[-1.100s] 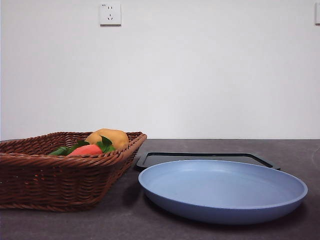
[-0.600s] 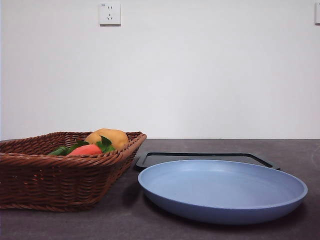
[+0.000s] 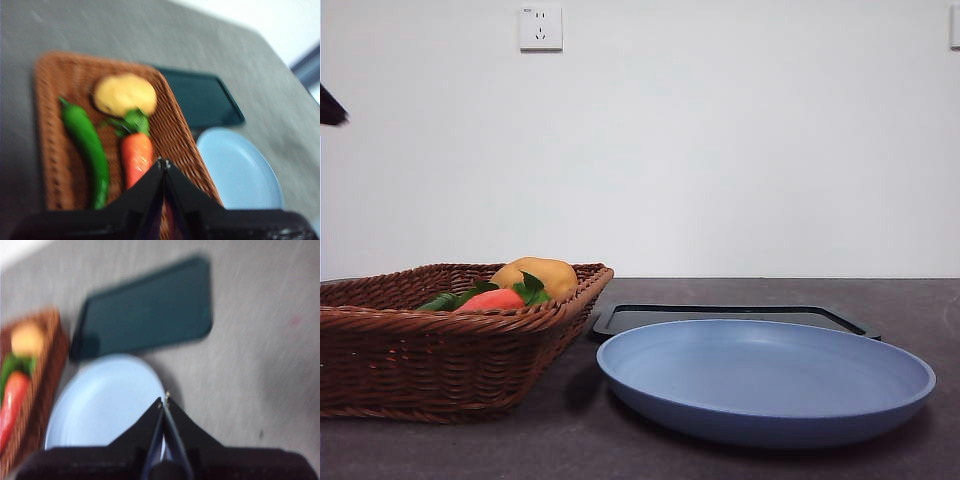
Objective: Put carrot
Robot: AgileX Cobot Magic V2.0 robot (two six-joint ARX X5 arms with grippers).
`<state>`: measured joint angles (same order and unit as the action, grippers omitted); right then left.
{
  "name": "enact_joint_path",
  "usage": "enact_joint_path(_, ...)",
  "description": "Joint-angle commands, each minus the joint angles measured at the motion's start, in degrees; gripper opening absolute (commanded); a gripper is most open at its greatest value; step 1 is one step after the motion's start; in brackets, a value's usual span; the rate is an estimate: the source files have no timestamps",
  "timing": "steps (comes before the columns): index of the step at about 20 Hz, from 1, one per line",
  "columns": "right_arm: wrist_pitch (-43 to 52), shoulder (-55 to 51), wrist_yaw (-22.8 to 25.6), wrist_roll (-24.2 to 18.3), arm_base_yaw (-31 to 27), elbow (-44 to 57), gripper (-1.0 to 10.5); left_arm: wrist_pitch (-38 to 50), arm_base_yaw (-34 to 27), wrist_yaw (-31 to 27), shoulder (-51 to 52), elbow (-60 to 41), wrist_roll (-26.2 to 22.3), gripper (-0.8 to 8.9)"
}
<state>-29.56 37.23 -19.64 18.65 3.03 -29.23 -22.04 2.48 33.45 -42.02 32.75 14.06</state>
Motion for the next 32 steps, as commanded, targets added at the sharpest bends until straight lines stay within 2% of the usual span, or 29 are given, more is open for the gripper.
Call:
enact_joint_path(1,-2.08,5.09,-3.30,-3.56,0.04,-1.81,0.0,-4.52,1.66,3.28,-6.23,3.41,-5.18,0.06)
enact_joint_path(5,-3.37,12.98,-8.74,-6.16,0.09,-2.01,0.2,-7.39,5.05,4.37,-12.68,5.20,-6.82,0.08)
enact_joint_path(8,-3.10,16.61,-8.96,-6.54,0.15,-2.01,1.2,-6.58,6.21,4.37,-13.14,5.20,-6.75,0.12)
enact_joint_path(9,-2.78,17.68,-8.96,-6.51,0.15,-2.01,1.6,-6.21,6.36,4.37,-13.14,5.20,-6.73,0.33)
enact_joint_path(11,-2.16,19.63,-8.76,-6.47,0.20,-2.01,2.1,-5.51,6.56,4.28,-13.14,5.20,-6.56,1.98)
enact_joint_path(12,-1.75,20.76,-8.74,-6.49,0.44,-2.01,2.1,-5.38,6.56,4.26,-13.14,5.20,-6.56,2.63)
enact_joint_path(13,-1.09,22.10,-8.72,-6.29,0.87,-2.01,2.1,-5.40,6.56,4.28,-13.14,5.20,-6.56,2.73)
enact_joint_path(24,14.25,40.52,-6.14,-0.48,8.20,-2.01,2.0,-5.42,6.56,4.28,-13.14,5.20,-6.58,2.73)
enact_joint_path(29,14.80,41.83,-5.79,2.56,9.05,-2.01,0.0,-5.42,6.56,4.26,-13.14,5.20,-6.58,2.74)
enact_joint_path(32,14.38,40.87,-5.81,2.58,9.05,-2.01,0.0,-4.68,6.69,4.28,-13.14,5.20,-6.54,2.97)
